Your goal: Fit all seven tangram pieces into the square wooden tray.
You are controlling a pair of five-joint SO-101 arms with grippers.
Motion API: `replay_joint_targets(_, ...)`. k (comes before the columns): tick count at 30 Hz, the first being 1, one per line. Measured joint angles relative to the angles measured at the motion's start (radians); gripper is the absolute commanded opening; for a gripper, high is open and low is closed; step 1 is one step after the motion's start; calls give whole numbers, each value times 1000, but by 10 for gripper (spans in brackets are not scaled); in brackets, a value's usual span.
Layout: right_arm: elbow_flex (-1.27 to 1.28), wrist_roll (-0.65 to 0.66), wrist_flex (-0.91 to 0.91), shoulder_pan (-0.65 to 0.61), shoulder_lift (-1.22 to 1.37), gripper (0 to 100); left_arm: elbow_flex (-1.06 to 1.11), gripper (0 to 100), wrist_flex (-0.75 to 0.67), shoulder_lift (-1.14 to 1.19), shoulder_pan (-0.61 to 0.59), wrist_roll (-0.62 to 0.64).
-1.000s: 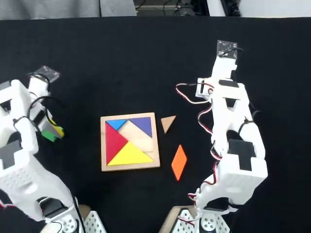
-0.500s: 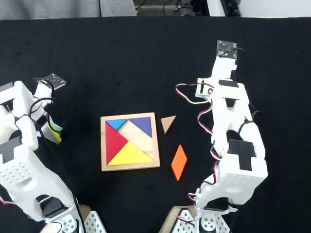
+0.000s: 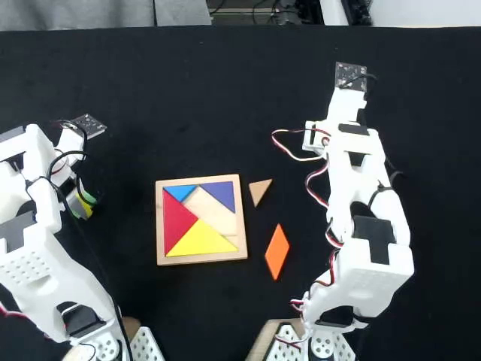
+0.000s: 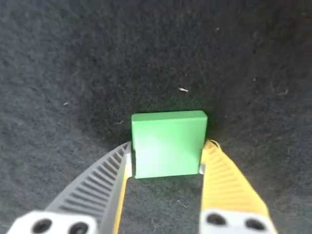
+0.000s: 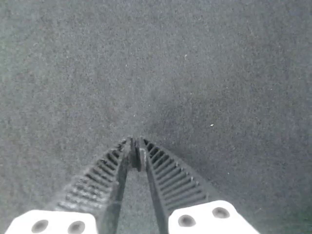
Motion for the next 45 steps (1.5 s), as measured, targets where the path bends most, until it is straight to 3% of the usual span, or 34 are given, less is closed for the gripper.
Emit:
replay_joint_targets(6, 0, 0, 0, 0, 0, 11, -11, 66, 20, -3, 20, 29)
replay_joint_targets(13, 0, 0, 0, 0, 0, 11, -68, 66, 252, -181, 169, 157)
replay_joint_targets(21, 0, 0, 0, 0, 0, 11, -68, 64, 288, -437, 330, 377)
replay_joint_targets(32, 0, 0, 0, 0, 0, 11, 0, 63, 295, -459, 663, 710)
replay_joint_targets(37, 0, 0, 0, 12, 0, 11, 138, 62, 166, -459, 825, 804)
replay_joint_targets(45, 0, 0, 0, 12, 0, 11, 288, 66, -60, -459, 842, 815)
